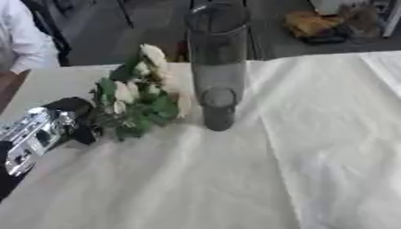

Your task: Arrange flowers into the vase.

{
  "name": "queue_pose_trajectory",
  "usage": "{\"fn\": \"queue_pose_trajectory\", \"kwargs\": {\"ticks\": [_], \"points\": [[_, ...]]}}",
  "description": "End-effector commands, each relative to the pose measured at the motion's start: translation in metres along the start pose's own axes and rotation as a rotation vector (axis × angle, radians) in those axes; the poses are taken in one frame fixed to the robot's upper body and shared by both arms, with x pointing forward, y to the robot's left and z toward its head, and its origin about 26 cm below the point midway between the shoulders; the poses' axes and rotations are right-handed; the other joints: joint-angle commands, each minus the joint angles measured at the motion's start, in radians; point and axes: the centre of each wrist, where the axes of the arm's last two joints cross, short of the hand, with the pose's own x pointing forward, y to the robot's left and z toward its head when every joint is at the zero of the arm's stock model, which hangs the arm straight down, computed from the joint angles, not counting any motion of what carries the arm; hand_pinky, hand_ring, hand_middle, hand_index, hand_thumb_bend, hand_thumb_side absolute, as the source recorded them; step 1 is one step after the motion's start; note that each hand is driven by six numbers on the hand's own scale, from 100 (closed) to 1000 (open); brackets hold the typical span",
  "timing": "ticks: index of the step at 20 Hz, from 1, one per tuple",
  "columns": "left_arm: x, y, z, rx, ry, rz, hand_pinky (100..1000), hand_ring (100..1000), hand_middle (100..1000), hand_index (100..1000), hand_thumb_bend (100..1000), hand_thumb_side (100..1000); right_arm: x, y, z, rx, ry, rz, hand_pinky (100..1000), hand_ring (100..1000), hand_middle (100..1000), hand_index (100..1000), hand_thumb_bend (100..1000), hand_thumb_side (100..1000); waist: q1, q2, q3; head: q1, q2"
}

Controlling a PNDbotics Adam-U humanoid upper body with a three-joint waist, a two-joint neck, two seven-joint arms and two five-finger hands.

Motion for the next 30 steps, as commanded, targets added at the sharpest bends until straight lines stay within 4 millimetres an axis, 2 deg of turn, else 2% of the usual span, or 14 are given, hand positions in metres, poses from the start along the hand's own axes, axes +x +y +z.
{"fn": "queue_pose_trajectory", "kwargs": {"ticks": [1, 5, 7, 10, 16, 22, 24, 27, 30], "points": [[-0.0061, -0.0021, -0.0025, 0.0, 0.021, -0.016, 100, 148, 311, 455, 100, 216, 0.004, 0.0007, -0.0065, 0.008, -0.026, -0.004, 858, 862, 631, 924, 100, 1000, -0.004, -0.015, -0.001, 0.002, -0.009], [-0.006, -0.003, -0.0033, 0.0, 0.019, -0.007, 100, 101, 283, 386, 100, 205, 0.004, 0.0007, -0.0068, 0.008, -0.028, -0.005, 861, 862, 630, 924, 100, 1000, -0.004, -0.014, -0.003, 0.004, -0.013], [-0.0057, -0.0035, -0.0036, -0.004, 0.014, 0.009, 100, 100, 259, 372, 100, 208, 0.004, 0.0008, -0.0069, 0.009, -0.027, -0.006, 861, 862, 630, 924, 100, 1000, -0.004, -0.014, -0.003, 0.004, -0.014], [-0.0061, -0.0048, -0.0042, -0.012, 0.008, 0.031, 100, 100, 176, 299, 100, 215, 0.004, 0.0007, -0.007, 0.007, -0.027, -0.006, 861, 862, 630, 925, 100, 1000, -0.003, -0.014, -0.004, 0.004, -0.016], [-0.0071, -0.0067, -0.0056, 0.002, 0.017, 0.058, 100, 100, 100, 206, 100, 239, 0.0041, 0.0004, -0.0071, 0.004, -0.029, -0.005, 862, 861, 629, 924, 100, 1000, -0.003, -0.011, -0.007, 0.004, -0.019], [-0.0105, -0.005, -0.0064, 0.066, 0.036, 0.067, 100, 100, 100, 135, 118, 247, 0.004, 0.0006, -0.007, 0.001, -0.03, -0.005, 862, 861, 627, 922, 100, 1000, -0.004, -0.009, -0.01, 0.003, -0.02], [-0.0117, -0.0045, -0.0064, 0.102, 0.042, 0.057, 100, 100, 100, 118, 181, 292, 0.004, 0.0008, -0.0071, 0.002, -0.03, -0.006, 861, 861, 626, 922, 100, 1000, -0.004, -0.009, -0.009, 0.002, -0.019], [-0.0133, -0.0053, -0.0068, 0.138, 0.049, 0.03, 100, 100, 100, 110, 193, 331, 0.0039, 0.0009, -0.0068, 0.002, -0.028, -0.007, 862, 860, 626, 922, 100, 1000, -0.004, -0.009, -0.008, 0.002, -0.018], [-0.0136, -0.0049, -0.0068, 0.169, 0.05, 0.0, 100, 100, 100, 100, 217, 412, 0.0039, 0.0009, -0.0066, 0.001, -0.025, -0.007, 861, 860, 625, 921, 100, 1000, -0.005, -0.01, -0.007, 0.003, -0.018]]}}
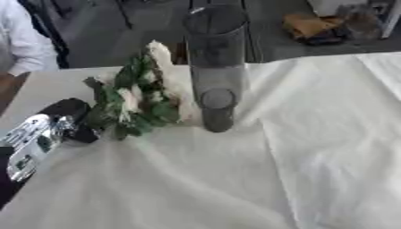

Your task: Arrange flowers into the vase.

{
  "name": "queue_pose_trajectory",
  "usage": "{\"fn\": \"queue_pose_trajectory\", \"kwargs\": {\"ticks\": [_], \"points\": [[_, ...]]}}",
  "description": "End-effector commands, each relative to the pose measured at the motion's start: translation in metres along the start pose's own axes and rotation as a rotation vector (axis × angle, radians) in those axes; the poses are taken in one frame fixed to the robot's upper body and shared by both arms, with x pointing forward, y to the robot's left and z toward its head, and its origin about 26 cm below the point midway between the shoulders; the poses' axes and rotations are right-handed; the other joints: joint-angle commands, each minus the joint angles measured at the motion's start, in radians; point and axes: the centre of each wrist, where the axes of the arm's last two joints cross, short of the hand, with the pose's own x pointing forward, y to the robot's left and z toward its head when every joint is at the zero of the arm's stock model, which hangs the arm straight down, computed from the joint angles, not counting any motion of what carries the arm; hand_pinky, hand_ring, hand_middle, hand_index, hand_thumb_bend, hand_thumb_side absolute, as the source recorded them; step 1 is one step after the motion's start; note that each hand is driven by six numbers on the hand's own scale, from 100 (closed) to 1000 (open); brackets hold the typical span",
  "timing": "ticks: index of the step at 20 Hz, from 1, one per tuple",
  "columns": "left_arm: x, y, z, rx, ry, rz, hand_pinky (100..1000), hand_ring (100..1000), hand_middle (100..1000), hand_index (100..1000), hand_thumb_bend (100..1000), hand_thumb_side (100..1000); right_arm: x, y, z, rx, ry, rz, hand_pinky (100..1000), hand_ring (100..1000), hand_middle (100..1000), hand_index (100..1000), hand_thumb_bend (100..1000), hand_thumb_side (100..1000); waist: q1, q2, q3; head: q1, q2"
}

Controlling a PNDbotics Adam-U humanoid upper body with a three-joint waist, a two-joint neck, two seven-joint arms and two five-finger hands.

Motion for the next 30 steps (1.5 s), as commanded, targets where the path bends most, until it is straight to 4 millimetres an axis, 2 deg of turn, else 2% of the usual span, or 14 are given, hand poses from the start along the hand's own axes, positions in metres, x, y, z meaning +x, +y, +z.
{"fn": "queue_pose_trajectory", "kwargs": {"ticks": [1, 6, 11, 19, 30], "points": [[-0.006, 0.005, -0.001, 0.041, 0.015, -0.034, 100, 100, 100, 100, 215, 416, 0.004, 0.0, -0.005, 0.002, -0.022, -0.006, 862, 860, 625, 921, 100, 1000, -0.005, -0.018, 0.0, 0.001, -0.007], [-0.007, 0.003, -0.001, -0.029, -0.017, -0.014, 100, 100, 100, 107, 268, 461, 0.004, 0.0, -0.005, 0.0, -0.017, -0.004, 862, 860, 624, 921, 100, 1000, -0.006, -0.021, 0.002, -0.001, -0.004], [-0.006, 0.019, 0.009, -0.05, -0.07, -0.006, 100, 100, 100, 105, 234, 441, 0.004, -0.001, -0.004, -0.003, -0.012, 0.0, 861, 860, 623, 920, 100, 997, -0.005, -0.027, 0.007, -0.003, 0.002], [-0.006, 0.041, 0.023, -0.07, -0.089, 0.004, 100, 100, 100, 100, 229, 450, 0.004, -0.002, -0.004, -0.005, -0.003, 0.002, 861, 859, 623, 919, 100, 993, -0.002, -0.036, 0.012, -0.002, 0.006], [-0.004, 0.062, 0.042, 0.012, -0.103, 0.043, 100, 100, 100, 100, 155, 466, 0.004, -0.002, -0.004, -0.003, -0.001, -0.002, 860, 859, 623, 919, 100, 994, -0.002, -0.041, 0.014, -0.004, 0.006]]}}
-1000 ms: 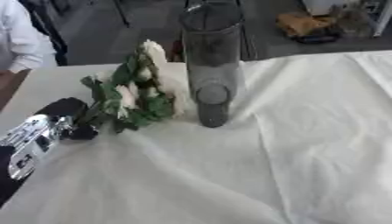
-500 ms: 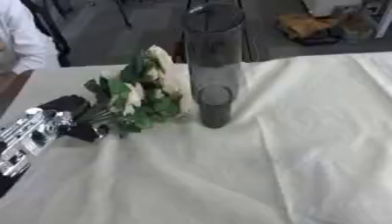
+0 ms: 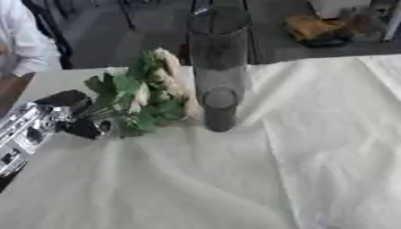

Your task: Arrange flowers into the vase.

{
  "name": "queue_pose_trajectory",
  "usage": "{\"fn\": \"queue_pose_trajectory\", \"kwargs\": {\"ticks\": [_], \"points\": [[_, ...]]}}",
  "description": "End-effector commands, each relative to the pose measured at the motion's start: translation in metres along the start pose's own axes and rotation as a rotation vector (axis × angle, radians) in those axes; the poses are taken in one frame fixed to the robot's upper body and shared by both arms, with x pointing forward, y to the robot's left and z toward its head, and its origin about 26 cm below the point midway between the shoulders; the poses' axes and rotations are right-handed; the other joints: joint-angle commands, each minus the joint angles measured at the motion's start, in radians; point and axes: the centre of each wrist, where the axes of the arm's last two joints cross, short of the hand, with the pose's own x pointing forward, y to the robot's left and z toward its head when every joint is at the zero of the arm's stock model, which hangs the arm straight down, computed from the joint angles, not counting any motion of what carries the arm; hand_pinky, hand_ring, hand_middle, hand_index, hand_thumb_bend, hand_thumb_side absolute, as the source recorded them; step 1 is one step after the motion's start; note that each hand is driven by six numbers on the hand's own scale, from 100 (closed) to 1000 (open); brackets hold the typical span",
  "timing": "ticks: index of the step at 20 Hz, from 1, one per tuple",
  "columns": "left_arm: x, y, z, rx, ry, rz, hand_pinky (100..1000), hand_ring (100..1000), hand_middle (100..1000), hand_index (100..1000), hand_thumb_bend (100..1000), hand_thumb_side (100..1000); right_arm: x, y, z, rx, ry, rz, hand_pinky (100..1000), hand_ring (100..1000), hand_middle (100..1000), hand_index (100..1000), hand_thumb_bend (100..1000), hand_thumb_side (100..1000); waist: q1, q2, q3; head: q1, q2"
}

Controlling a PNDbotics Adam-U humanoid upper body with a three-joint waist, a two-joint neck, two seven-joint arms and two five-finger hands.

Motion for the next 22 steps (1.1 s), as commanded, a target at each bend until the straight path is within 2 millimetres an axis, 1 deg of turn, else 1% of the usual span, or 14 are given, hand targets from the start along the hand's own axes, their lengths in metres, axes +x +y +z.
{"fn": "queue_pose_trajectory", "kwargs": {"ticks": [1, 2, 3, 4, 10, 15, 17, 22], "points": [[-0.01, 0.021, 0.011, 0.079, 0.027, -0.005, 100, 100, 100, 100, 143, 468, 0.004, -0.001, -0.006, 0.011, -0.021, -0.004, 860, 859, 623, 919, 100, 995, -0.003, -0.028, 0.001, -0.002, 0.004], [-0.009, 0.022, 0.012, 0.092, 0.029, -0.005, 100, 100, 100, 100, 139, 468, 0.005, -0.001, -0.006, 0.011, -0.022, -0.005, 860, 859, 623, 919, 100, 995, -0.004, -0.028, 0.001, -0.001, 0.004], [-0.009, 0.022, 0.013, 0.108, 0.03, -0.004, 100, 100, 100, 100, 108, 465, 0.005, -0.001, -0.006, 0.011, -0.022, -0.005, 860, 859, 622, 920, 100, 994, -0.004, -0.028, 0.001, -0.001, 0.003], [-0.008, 0.023, 0.014, 0.126, 0.032, -0.002, 100, 100, 100, 100, 100, 466, 0.004, -0.001, -0.005, 0.01, -0.022, -0.005, 860, 859, 622, 920, 100, 994, -0.005, -0.028, 0.001, -0.001, 0.003], [-0.007, 0.026, 0.022, 0.207, 0.025, 0.041, 100, 100, 100, 100, 100, 467, 0.005, -0.002, -0.005, 0.008, -0.022, -0.004, 860, 859, 622, 920, 100, 996, -0.009, -0.03, 0.005, -0.003, 0.0], [-0.009, 0.031, 0.03, 0.263, 0.032, 0.086, 100, 100, 100, 100, 100, 468, 0.005, -0.002, -0.005, 0.006, -0.023, -0.003, 860, 859, 622, 919, 100, 997, -0.012, -0.031, 0.008, -0.004, 0.001], [-0.01, 0.032, 0.032, 0.284, 0.037, 0.099, 100, 100, 100, 100, 100, 454, 0.005, -0.002, -0.005, 0.005, -0.023, -0.003, 859, 858, 622, 919, 100, 997, -0.013, -0.031, 0.01, -0.005, 0.0], [-0.013, 0.033, 0.036, 0.323, 0.051, 0.12, 100, 100, 100, 100, 100, 452, 0.005, -0.002, -0.005, 0.003, -0.024, -0.002, 859, 859, 621, 919, 100, 997, -0.016, -0.032, 0.012, -0.006, -0.001]]}}
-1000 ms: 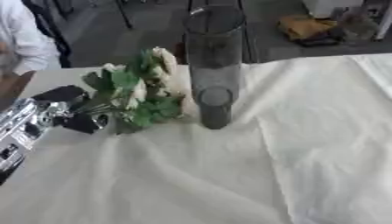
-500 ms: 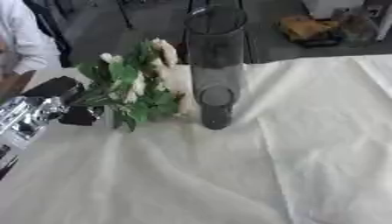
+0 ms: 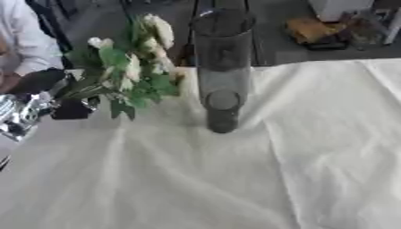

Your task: Arrange flowers into the vase.

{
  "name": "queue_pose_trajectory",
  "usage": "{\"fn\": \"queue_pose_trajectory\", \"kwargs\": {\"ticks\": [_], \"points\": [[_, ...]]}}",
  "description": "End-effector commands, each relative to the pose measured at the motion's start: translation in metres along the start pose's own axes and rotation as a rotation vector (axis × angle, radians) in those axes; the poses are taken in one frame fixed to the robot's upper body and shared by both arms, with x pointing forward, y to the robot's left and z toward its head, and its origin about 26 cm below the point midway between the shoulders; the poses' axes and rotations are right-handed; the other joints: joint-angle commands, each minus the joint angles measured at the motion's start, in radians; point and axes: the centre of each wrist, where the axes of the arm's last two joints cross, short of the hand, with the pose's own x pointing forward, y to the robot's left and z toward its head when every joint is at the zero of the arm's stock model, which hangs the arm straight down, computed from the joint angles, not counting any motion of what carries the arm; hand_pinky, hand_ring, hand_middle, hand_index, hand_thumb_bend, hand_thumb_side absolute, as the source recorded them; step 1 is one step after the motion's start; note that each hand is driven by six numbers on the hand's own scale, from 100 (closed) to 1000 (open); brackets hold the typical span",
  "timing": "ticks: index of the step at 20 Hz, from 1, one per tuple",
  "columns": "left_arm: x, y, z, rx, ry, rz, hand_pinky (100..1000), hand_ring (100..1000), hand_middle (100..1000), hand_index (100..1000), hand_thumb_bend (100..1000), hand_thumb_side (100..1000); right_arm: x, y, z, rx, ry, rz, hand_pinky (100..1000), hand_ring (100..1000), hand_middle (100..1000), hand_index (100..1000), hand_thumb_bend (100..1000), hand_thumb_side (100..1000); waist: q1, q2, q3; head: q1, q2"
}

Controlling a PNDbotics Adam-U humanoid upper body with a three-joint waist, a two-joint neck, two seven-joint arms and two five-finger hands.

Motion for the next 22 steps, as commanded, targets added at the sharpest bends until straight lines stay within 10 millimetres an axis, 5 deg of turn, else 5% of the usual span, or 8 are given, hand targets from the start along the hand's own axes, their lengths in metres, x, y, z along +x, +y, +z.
{"fn": "queue_pose_trajectory", "kwargs": {"ticks": [1, 14, 22], "points": [[-0.007, 0.02, 0.004, 0.074, 0.013, 0.005, 100, 100, 100, 100, 100, 458, 0.005, -0.002, -0.006, 0.008, -0.025, 0.0, 859, 859, 622, 919, 100, 997, -0.004, -0.027, 0.003, -0.003, -0.001], [0.001, 0.052, 0.019, 0.143, -0.042, 0.262, 100, 100, 100, 100, 100, 610, 0.005, -0.003, -0.005, -0.001, -0.026, 0.002, 858, 858, 620, 917, 100, 994, -0.009, -0.032, 0.008, -0.007, -0.002], [0.005, 0.059, 0.026, 0.161, -0.092, 0.384, 100, 100, 100, 100, 100, 599, 0.005, -0.003, -0.005, -0.002, -0.027, 0.002, 857, 857, 619, 916, 100, 993, -0.012, -0.031, 0.009, -0.008, -0.007]]}}
